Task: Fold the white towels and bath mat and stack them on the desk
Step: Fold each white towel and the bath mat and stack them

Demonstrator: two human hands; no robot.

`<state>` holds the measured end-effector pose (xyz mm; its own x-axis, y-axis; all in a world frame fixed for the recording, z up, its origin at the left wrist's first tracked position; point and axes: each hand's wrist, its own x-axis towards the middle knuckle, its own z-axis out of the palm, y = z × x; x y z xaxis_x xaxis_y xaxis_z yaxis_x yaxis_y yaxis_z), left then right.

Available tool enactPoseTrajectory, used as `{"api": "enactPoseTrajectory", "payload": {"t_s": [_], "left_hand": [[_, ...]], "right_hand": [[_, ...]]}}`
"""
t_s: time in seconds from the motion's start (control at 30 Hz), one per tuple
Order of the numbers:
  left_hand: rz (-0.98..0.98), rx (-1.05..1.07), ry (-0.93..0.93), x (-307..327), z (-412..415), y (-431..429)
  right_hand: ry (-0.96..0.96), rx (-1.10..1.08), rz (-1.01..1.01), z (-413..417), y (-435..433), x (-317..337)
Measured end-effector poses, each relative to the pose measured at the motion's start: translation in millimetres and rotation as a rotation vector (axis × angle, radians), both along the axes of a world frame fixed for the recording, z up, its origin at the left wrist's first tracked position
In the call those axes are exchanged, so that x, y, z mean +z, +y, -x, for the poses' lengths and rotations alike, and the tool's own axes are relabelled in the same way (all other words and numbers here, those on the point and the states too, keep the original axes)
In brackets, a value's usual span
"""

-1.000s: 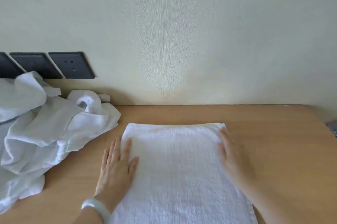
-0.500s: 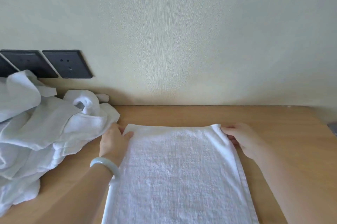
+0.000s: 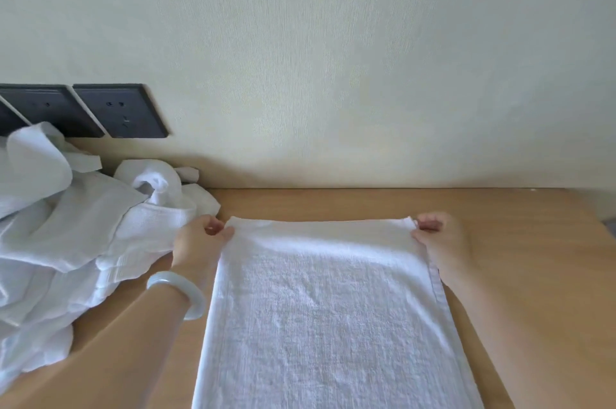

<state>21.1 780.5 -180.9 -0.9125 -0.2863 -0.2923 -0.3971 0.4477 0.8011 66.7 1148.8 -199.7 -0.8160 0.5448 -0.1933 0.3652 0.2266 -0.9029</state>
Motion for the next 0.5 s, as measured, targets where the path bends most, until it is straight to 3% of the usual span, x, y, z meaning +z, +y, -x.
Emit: {"api": "enactPoseTrajectory", "payload": {"t_s": [0.2, 0.37, 0.5], "left_hand": [[0.262, -0.115, -0.094, 9, 4, 9], [0.142, -0.062, -0.006, 7, 4, 10], [0.228, -0.059, -0.011, 11, 0, 12]], "right_hand": [[-0.195, -0.008, -0.084, 8, 3, 5], [-0.137, -0.105, -0.134, 14, -4, -6], [-0.126, -0.108, -0.172, 11, -12, -3]]}}
